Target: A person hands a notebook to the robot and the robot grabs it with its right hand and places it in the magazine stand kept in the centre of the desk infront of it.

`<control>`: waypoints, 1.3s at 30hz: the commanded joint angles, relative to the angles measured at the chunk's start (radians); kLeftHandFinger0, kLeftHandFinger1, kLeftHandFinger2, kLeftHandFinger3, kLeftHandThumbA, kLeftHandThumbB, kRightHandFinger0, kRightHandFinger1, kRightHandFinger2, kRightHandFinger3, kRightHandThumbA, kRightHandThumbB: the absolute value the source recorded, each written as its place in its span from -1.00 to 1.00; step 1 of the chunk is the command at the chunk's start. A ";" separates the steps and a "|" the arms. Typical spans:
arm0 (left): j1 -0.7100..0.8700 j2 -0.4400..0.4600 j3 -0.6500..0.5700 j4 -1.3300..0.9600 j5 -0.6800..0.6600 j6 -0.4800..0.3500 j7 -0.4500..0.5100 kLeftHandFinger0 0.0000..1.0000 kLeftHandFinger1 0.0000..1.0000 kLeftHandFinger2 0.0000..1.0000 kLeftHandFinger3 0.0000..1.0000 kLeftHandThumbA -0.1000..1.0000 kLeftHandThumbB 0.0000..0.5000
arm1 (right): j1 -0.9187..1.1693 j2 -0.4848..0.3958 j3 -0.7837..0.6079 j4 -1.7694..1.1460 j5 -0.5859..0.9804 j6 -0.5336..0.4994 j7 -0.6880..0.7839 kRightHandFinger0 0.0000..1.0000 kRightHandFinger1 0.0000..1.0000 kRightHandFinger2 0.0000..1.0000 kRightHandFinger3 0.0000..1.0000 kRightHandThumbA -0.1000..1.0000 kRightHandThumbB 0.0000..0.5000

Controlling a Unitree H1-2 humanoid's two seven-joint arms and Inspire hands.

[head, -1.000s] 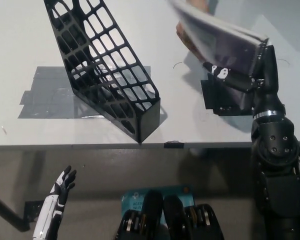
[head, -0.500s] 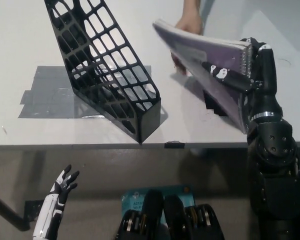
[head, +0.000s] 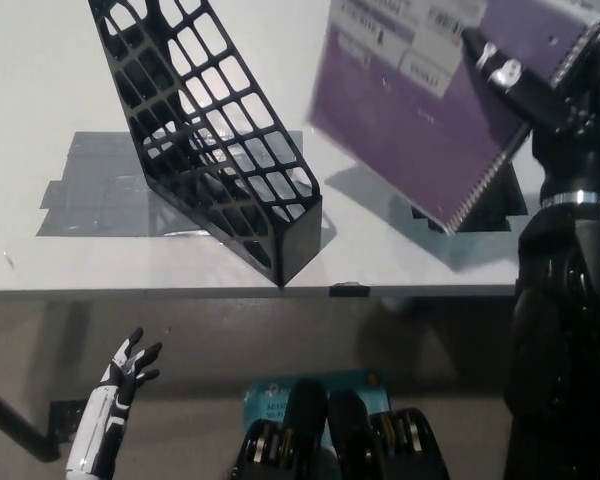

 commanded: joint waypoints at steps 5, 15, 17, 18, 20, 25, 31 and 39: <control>-0.001 0.018 0.001 -0.013 -0.007 -0.037 -0.003 0.75 0.81 0.76 1.00 1.00 1.00 | -0.079 0.030 -0.021 -0.087 0.079 0.038 -0.045 -1.00 -1.00 -1.00 -1.00 0.75 -1.00; -0.002 0.018 0.001 -0.014 -0.007 -0.037 0.000 0.72 0.78 0.73 1.00 1.00 1.00 | -0.141 0.064 -0.027 -0.163 0.151 0.064 -0.075 -1.00 -1.00 -1.00 -1.00 0.74 -0.99; -0.003 0.020 -0.001 -0.014 -0.007 -0.037 -0.002 0.71 0.78 0.73 1.00 1.00 1.00 | -0.175 0.089 -0.026 -0.184 0.161 0.083 -0.101 -1.00 -1.00 -1.00 -1.00 0.66 -1.00; -0.003 0.020 -0.002 -0.014 -0.007 -0.037 -0.002 0.71 0.78 0.73 1.00 1.00 1.00 | -0.181 0.092 -0.024 -0.187 0.163 0.086 -0.104 -1.00 -1.00 -1.00 -1.00 0.63 -0.96; -0.003 0.022 -0.005 -0.013 -0.004 -0.037 -0.004 0.70 0.78 0.75 1.00 1.00 1.00 | -0.200 0.104 -0.015 -0.184 0.150 0.088 -0.116 -1.00 -1.00 -1.00 -1.00 0.64 -1.00; -0.003 0.018 -0.003 -0.010 -0.017 -0.037 -0.015 0.71 0.77 0.73 1.00 1.00 1.00 | -0.231 0.141 -0.016 -0.164 0.171 0.076 -0.129 -1.00 -1.00 -1.00 -1.00 0.61 -1.00; -0.002 0.020 -0.001 -0.009 -0.013 -0.037 -0.012 0.73 0.78 0.72 1.00 1.00 1.00 | -0.248 0.171 -0.001 -0.148 0.159 0.055 -0.143 -1.00 -1.00 -1.00 -1.00 0.58 -1.00; -0.001 0.020 -0.005 -0.006 -0.017 -0.037 -0.014 0.72 0.79 0.77 1.00 1.00 1.00 | -0.226 0.186 0.057 -0.062 0.055 -0.004 -0.153 -1.00 -1.00 -1.00 -1.00 0.64 -1.00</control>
